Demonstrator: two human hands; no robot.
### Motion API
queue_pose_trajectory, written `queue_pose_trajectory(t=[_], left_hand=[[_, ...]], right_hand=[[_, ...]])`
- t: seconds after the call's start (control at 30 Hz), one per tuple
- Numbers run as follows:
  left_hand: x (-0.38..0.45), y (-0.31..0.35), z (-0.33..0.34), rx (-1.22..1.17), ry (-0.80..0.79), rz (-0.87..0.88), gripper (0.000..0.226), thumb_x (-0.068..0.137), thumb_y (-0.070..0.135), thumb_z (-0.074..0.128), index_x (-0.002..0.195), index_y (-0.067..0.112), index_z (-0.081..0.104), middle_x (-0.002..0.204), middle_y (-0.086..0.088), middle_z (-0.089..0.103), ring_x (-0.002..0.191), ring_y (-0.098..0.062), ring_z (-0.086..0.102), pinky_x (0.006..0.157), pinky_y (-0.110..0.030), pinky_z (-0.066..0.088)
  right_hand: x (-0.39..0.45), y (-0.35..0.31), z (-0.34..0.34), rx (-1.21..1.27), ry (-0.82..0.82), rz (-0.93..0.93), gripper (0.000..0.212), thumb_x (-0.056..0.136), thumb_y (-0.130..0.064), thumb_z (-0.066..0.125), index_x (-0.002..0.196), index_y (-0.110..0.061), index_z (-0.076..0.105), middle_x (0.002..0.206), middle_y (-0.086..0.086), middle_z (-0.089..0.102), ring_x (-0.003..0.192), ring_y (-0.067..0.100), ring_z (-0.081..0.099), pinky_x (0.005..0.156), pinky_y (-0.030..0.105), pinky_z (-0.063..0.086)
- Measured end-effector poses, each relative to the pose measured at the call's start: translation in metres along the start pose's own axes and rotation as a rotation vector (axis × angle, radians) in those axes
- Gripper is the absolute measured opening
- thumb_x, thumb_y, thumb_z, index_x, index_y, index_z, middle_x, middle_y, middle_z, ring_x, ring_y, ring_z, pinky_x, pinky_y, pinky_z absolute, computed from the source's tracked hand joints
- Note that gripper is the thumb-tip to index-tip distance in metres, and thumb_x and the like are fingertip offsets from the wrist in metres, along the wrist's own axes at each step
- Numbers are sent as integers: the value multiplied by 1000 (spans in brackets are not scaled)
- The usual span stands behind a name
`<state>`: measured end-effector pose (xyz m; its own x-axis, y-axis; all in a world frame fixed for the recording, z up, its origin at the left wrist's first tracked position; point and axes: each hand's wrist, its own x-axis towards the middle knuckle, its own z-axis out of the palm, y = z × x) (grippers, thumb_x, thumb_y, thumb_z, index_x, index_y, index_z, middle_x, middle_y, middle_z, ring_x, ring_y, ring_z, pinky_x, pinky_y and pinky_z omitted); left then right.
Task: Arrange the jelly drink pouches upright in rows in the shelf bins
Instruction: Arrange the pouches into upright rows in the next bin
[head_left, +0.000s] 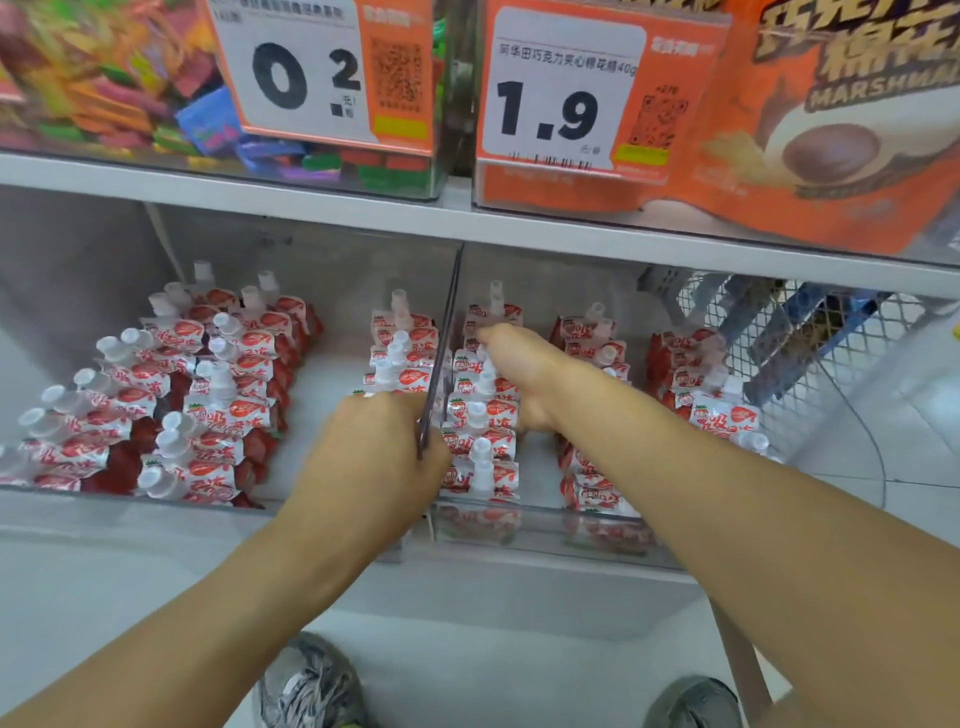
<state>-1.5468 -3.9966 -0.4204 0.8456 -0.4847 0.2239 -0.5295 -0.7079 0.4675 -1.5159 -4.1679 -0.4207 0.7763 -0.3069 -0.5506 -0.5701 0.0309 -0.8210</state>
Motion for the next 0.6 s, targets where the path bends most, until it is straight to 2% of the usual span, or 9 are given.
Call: queue_pose_trajectory(t=[0.07,0.1,0.13,0.2,0.23,0.27,0.37,0.5,0.6], left_hand=[[4,-1,1,-8,-14,-20,33,84,21,58,55,11,44,49,-4,49,50,-26,49,47,-33,38],[6,-1,0,-16,-26,-32,32,82,21,59,55,10,47,49,-6,50,50,-27,51,47,-33,40],[7,-1,0,-26,-37,-41,31,82,21,60,56,9,49,49,-6,51,51,-27,52,47,-32,40],[8,0,-2,-37,-51,-43,29,81,22,60,57,9,53,50,-6,54,51,-25,53,47,-32,42],[8,-1,-2,-30,-50,-38,29,81,22,60,57,9,53,50,-5,54,50,-23,53,48,-33,44],[7,-1,-2,-20,-44,-30,29,82,22,60,57,10,52,49,-4,53,50,-21,51,49,-33,44],[5,-2,-2,-20,-32,-11,29,83,23,60,58,9,55,49,-4,54,49,-17,51,48,-32,42],[11,-3,-3,-47,-70,-48,28,82,23,62,59,8,57,47,-3,53,46,-20,49,43,-28,36],[13,0,-6,-41,-93,-45,27,82,23,63,60,8,57,46,-3,48,44,-16,41,41,-24,28]], right_hand=[[2,4,-4,4,25,18,32,103,-29,38,124,-12,56,113,7,67,92,20,66,61,25,55],[4,8,-8,5,33,29,31,101,-30,41,121,-12,58,114,7,68,89,20,66,61,26,56],[4,11,-12,6,37,21,35,98,-35,45,121,-13,58,121,5,66,98,21,65,73,32,58],[11,12,-13,-28,114,-31,47,91,-43,48,129,-16,57,137,5,59,120,25,56,102,43,45],[15,9,-11,-52,144,-73,46,93,-43,45,128,-16,58,139,5,57,120,25,53,104,39,39],[18,7,-9,-68,169,-115,43,98,-42,41,126,-15,58,138,8,55,116,24,52,99,35,36],[24,-2,4,-29,221,-114,57,102,-52,30,138,-13,50,134,12,56,125,28,51,95,40,36],[37,3,-2,78,266,-121,47,89,-45,39,110,-16,70,111,11,69,112,32,61,97,47,45],[31,1,-10,-18,241,-125,38,94,-37,42,107,-11,67,111,7,66,104,25,59,98,39,44]])
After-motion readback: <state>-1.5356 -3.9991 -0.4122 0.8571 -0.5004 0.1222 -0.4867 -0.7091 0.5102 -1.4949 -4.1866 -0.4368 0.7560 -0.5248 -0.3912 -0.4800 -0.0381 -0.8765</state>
